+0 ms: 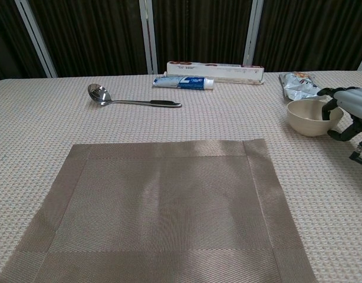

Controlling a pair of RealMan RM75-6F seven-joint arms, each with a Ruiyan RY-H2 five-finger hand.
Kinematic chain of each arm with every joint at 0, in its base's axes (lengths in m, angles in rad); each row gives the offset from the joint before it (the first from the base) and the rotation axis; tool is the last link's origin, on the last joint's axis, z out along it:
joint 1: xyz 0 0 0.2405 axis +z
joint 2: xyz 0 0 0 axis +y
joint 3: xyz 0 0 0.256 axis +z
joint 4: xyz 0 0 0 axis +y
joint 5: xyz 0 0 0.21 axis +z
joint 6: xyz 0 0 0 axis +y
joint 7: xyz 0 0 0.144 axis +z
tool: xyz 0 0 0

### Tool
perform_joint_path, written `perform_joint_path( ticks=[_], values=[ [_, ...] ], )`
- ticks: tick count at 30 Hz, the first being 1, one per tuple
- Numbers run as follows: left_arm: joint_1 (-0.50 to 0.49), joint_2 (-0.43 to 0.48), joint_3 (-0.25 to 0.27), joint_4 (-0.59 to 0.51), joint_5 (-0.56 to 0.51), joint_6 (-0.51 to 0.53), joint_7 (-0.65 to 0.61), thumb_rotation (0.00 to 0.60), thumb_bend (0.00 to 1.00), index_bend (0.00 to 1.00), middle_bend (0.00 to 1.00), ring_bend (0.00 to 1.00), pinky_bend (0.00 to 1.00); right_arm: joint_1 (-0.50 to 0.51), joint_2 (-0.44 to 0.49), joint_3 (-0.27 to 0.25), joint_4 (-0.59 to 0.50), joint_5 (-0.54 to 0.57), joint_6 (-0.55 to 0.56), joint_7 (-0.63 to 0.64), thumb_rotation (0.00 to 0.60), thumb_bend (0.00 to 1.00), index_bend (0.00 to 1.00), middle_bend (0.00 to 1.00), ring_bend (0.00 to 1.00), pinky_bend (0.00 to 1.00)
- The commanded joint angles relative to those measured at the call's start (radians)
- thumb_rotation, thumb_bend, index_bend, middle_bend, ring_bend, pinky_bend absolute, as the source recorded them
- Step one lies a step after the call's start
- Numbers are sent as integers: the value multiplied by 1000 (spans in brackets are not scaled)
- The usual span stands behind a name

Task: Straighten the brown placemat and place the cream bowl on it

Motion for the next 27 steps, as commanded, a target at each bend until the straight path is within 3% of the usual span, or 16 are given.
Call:
perform_joint_path(
  ticks=[1,10,14,22,27],
  values=[
    [2,0,-2,0,1,-1,0,600,0,0,0,0,0,-1,-31,-14,59,-38,29,69,600,485,840,0,0,0],
    [7,-2,-4,-3,11,-6,-1,600,0,0,0,0,0,-13,-36,-39,102,-98,89,153,600,484,847,0,0,0],
    [13,0,-5,-9,20,-3,0,600,0,0,0,0,0,-30,-8,-58,71,-160,187,202,600,483,846,0,0,0],
    [17,4,-8,-11,29,-9,-11,600,0,0,0,0,0,-47,99,-99,-110,-305,381,215,600,481,836,0,0,0],
    [17,6,-12,-8,31,-14,-20,600,0,0,0,0,0,-25,154,-132,-232,-408,436,182,600,480,817,0,0,0]
  ],
)
